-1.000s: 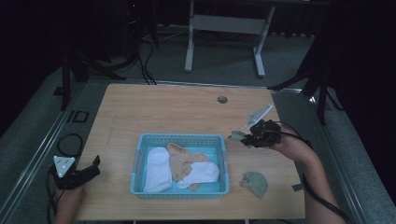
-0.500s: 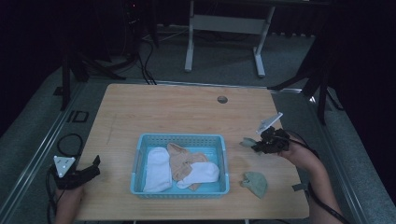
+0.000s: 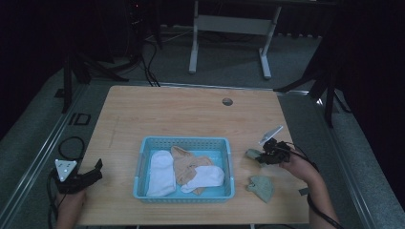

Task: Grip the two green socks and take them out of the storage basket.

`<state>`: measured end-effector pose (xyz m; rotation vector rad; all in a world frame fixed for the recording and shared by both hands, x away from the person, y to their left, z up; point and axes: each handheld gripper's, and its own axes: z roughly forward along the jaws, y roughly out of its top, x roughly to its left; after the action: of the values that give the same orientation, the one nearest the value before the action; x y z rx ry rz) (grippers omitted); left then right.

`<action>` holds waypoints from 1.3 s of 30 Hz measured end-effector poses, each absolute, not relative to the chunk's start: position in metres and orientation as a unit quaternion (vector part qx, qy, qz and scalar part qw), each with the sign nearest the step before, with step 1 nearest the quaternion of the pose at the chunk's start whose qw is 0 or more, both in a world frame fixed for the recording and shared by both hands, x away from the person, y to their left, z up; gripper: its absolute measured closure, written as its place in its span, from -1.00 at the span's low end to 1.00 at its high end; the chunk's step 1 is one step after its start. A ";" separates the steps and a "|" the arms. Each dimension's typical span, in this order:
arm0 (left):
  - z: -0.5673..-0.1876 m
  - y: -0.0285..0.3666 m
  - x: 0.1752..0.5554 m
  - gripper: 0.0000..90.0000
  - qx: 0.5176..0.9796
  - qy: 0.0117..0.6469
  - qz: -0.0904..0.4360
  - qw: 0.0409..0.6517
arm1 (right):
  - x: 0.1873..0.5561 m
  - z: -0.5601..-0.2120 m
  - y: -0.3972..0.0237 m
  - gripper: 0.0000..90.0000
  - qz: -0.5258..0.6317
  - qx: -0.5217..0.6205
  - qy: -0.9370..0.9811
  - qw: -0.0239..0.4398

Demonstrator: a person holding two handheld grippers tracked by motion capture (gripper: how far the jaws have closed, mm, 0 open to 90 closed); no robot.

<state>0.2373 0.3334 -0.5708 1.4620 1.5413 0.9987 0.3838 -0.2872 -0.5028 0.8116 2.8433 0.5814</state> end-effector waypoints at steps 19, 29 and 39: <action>-0.571 0.333 0.237 -0.99 0.574 0.606 0.393 0.386 | 0.375 -0.505 -0.288 0.31 0.230 0.292 0.927 0.053; -0.571 0.333 0.237 -0.99 0.574 0.606 0.393 0.386 | 0.365 -0.501 -0.315 0.01 0.253 0.332 0.904 0.087; -0.571 0.333 0.238 -0.99 0.574 0.606 0.393 0.385 | 0.356 -0.508 -0.353 -0.28 0.280 0.397 0.865 0.123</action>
<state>0.2376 0.3331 -0.5709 1.4624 1.5444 1.0006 0.3562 -0.3531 -0.5078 1.1594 2.5245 0.8172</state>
